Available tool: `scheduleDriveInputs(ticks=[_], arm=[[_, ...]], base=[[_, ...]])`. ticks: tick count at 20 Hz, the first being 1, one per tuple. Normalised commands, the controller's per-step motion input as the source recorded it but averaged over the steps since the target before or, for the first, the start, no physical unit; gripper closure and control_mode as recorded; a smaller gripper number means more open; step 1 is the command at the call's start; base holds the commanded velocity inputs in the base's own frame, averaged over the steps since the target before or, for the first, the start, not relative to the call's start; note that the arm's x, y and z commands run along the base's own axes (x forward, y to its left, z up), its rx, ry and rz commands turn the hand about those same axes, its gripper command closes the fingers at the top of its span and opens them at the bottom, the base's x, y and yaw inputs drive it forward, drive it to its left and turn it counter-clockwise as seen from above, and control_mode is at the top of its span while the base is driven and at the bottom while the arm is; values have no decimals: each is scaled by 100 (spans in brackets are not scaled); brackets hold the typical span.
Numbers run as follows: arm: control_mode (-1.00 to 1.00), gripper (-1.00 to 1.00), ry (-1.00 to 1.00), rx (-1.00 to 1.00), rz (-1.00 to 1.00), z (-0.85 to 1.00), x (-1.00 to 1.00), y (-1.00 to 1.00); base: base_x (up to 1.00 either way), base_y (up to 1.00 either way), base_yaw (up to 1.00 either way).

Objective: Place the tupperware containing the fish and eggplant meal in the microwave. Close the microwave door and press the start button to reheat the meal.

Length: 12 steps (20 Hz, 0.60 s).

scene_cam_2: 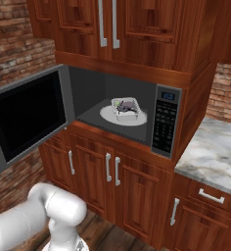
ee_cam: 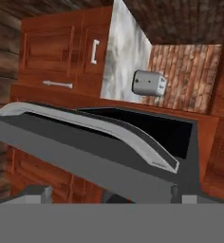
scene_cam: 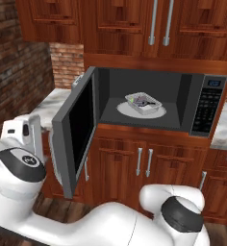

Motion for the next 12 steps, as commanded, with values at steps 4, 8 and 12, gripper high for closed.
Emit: scheduleDriveInputs(ticks=[4,8,12], arm=[[-100,-100,0,-14,-6,-18,53,26],[-100,-100,0,-14,-7,-13,53,24],[-100,-100,0,-10,-8,-6,47,11]], base=[[0,0,0],[0,0,0],[0,0,0]])
